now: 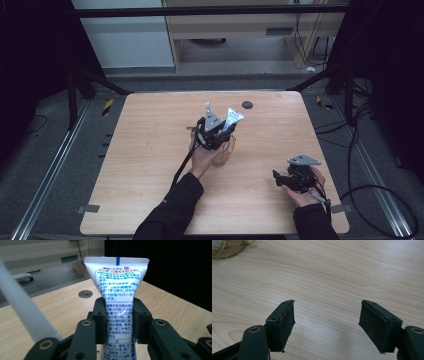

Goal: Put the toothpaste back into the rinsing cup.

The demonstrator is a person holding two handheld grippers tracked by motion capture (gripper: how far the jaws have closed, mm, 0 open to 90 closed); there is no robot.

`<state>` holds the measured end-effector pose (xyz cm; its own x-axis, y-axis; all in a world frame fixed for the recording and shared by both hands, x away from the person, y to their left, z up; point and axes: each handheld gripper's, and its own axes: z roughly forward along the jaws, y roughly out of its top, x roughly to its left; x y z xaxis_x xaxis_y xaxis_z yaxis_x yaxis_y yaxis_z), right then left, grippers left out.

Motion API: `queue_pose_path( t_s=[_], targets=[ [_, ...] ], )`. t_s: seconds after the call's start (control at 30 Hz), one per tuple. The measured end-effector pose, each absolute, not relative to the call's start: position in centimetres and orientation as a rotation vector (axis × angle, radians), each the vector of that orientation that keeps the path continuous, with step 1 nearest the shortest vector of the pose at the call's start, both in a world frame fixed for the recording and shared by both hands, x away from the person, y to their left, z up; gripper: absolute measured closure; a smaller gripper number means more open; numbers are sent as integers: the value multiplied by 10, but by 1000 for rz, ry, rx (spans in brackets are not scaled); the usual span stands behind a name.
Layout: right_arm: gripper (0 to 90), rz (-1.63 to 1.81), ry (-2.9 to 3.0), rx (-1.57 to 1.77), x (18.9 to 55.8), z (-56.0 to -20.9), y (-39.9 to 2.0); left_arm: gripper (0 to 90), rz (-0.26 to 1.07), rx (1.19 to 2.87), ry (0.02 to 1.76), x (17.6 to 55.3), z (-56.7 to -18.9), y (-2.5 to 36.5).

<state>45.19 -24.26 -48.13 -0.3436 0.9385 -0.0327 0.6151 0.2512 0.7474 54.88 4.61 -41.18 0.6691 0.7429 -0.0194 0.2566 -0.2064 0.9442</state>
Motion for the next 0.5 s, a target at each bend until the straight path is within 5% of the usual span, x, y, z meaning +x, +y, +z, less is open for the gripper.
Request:
queue_pose_path(
  t_s=[0.5],
  targets=[
    [282, 890, 2051, 1413, 451, -481, -243, 672, 547, 1791, 769, 541, -412, 54]
  ],
)
